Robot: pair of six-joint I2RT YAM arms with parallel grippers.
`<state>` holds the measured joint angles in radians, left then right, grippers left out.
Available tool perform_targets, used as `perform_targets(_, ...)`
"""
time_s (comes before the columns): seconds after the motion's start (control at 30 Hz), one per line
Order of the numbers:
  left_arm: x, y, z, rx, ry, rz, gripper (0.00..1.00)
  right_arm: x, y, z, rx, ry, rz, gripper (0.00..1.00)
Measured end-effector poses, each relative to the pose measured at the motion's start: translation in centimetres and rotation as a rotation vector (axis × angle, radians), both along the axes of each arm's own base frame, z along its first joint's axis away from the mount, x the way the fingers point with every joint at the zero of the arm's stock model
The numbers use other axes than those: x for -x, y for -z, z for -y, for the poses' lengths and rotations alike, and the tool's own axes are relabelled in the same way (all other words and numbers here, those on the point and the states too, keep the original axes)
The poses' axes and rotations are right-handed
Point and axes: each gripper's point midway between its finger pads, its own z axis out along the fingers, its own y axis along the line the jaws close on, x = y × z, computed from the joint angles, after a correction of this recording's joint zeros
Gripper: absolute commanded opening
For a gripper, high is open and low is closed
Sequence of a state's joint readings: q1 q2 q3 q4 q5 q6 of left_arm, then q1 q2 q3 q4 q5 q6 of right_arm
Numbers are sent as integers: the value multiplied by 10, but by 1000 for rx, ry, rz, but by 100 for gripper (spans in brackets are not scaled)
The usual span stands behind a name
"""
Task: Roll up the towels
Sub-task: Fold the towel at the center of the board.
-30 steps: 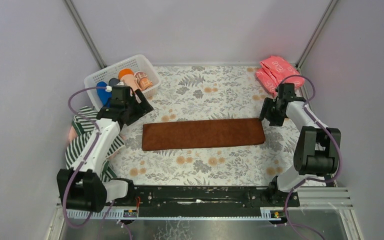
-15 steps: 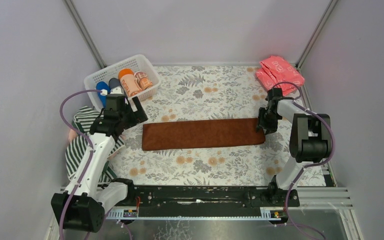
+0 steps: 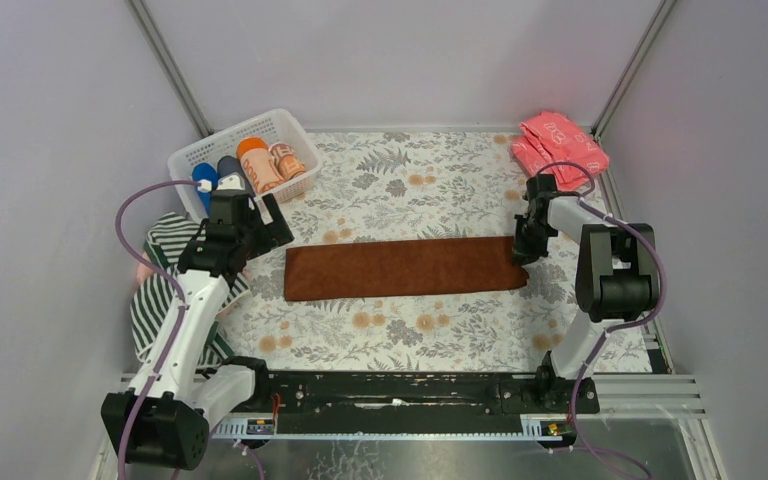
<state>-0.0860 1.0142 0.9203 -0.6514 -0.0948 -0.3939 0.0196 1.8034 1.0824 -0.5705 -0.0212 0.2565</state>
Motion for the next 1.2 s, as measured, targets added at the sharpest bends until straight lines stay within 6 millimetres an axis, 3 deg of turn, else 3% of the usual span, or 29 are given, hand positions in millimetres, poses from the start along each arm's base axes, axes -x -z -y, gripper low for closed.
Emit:
perform_targets(0.03, 0, 0, 0, 0, 0, 2, 100, -1, 0, -2, -9, 3, -1, 0)
perform_targets(0.3, 3, -4, -1, -2, 0, 18, 100, -5, -6, 6, 61, 25, -24, 0)
perform_targets(0.37, 3, -4, -1, -2, 1, 20, 100, -6, -8, 22, 174, 34, -34, 0)
perform_targets(0.57, 3, -4, 0, -1, 2, 20, 100, -8, -27, 101, 503, 147, -58, 0)
perform_targets(0.67, 3, -4, 0, 1, 6, 19, 100, -16, -47, 127, 580, 207, -32, 0)
perform_targets(0.73, 3, -4, 1, 3, 8, 19, 100, -23, -57, 133, 582, 233, 0, 0)
perform_targets(0.9, 3, -4, 1, 5, 10, 19, 100, -34, -82, 101, 443, 200, 108, 0)
perform_targets(1.03, 4, -4, 3, 9, 17, 18, 100, -31, -94, 47, 285, 106, 183, 0)
perform_targets(1.2, 4, -3, 5, 18, 28, 14, 100, -21, -96, -22, 113, -10, 206, 0)
